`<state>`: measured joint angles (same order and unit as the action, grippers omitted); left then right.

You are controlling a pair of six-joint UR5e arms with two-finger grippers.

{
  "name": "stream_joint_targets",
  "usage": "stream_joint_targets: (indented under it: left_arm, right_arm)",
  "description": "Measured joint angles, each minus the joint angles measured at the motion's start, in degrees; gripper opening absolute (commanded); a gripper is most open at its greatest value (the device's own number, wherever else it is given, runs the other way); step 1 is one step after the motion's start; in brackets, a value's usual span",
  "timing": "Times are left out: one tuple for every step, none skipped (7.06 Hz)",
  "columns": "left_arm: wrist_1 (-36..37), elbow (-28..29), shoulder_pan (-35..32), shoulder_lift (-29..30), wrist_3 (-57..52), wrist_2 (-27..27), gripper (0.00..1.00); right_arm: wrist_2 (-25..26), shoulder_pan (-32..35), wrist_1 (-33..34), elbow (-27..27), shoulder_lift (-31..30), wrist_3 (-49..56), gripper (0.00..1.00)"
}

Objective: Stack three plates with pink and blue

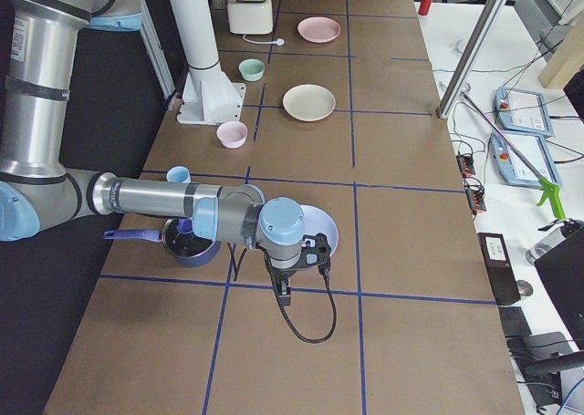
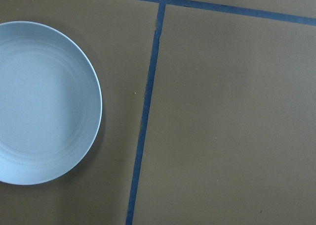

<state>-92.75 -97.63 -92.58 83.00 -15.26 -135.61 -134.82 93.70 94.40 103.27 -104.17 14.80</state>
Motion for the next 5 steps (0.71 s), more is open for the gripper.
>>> stream_joint_targets:
  left_arm:
    - [-5.66,0.64,0.56,0.33,1.62,-0.26,1.00]
    - [-9.47,1.24,2.03,0.78,6.61,-1.13,1.00]
    - [-13.94,1.63,5.06,0.80,13.49,-1.99,1.00]
    - [-19.03,2.14,9.43,0.21,20.90,-1.87,1.00]
    - [-24.33,3.56,13.96,-0.62,29.51,-1.27,1.00]
  right_arm:
    - [0.00,0.00,0.00,0.01,0.05,-0.02,1.00]
    - [0.00,-0.01,0.00,0.00,0.08,-0.03,1.00]
    - [0.00,-0.01,0.00,0.01,0.10,-0.03,1.00]
    - [0.00,-0.01,0.00,0.00,0.10,-0.03,1.00]
    - [0.00,-0.01,0.00,-0.04,0.10,-0.03,1.00]
